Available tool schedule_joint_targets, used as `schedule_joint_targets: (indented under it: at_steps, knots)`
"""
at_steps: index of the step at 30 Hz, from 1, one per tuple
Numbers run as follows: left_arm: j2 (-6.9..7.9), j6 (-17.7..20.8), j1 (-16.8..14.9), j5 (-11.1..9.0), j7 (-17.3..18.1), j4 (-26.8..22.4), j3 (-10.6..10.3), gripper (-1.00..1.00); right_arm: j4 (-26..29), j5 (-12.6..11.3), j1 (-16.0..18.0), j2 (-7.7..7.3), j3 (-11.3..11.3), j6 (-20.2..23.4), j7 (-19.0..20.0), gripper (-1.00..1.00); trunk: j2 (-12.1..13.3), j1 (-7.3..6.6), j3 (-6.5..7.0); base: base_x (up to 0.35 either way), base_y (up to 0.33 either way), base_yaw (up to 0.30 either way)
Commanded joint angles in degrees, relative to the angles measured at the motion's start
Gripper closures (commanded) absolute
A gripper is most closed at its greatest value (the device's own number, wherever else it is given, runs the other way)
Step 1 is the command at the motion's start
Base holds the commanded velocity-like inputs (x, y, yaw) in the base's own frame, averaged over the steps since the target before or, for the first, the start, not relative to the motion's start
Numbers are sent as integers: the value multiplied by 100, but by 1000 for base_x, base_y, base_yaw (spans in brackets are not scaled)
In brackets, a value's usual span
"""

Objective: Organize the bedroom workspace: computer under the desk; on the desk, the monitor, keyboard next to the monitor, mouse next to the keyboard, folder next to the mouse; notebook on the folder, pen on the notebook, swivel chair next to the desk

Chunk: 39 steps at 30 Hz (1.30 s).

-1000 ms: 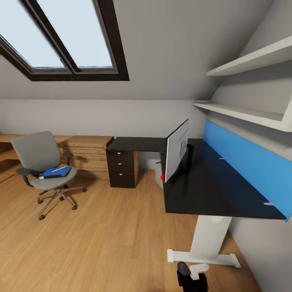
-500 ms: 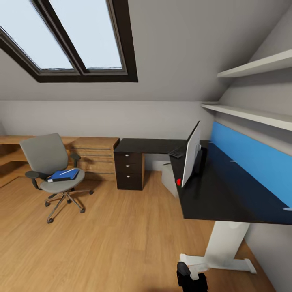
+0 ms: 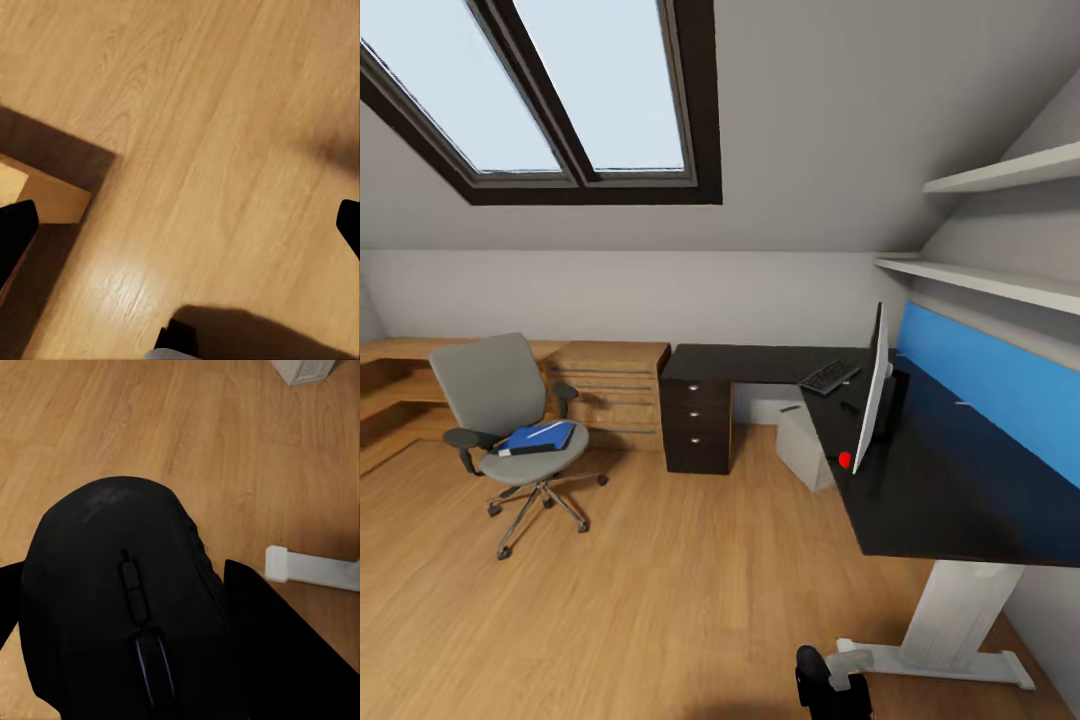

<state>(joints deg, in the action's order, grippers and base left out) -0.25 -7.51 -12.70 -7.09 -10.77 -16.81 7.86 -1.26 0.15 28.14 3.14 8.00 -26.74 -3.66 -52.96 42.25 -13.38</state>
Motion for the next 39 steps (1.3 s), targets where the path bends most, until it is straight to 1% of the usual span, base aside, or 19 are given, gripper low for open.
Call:
schedule_joint_targets:
  at_steps: [1,4,10,13,18,21,39]
  knots:
    - [-1,-24,-4,-61,0,4,-4,-100,-14,-15,8,2,44,-25,-30,100,36,-21,11,108,340,0]
    - [-1,-23,-4,-60,0,7,-4,-100,-11,-15,8,2,44,-25,-30,100,157,-87,65,108,340,0]
    - [-6,-23,-4,-57,-10,10,-4,-100,-14,-15,8,2,44,-25,-30,100,157,-87,65,136,328,0]
    - [-9,-27,-4,-56,-18,11,-4,-100,-14,-15,8,4,44,-25,-30,100,157,-87,65,142,194,0]
    - [-8,-40,-4,-61,-22,18,2,-100,-11,-15,8,2,44,-25,-30,100,157,-87,65,44,40,0]
    - [-4,-46,-4,-63,-28,56,4,-100,-10,-15,8,1,41,-25,-30,100,157,-87,65,208,6,0]
    - [-10,-57,-4,-59,-30,98,3,-100,-6,-7,-44,-7,40,-25,-26,100,157,-87,65,322,0,0]
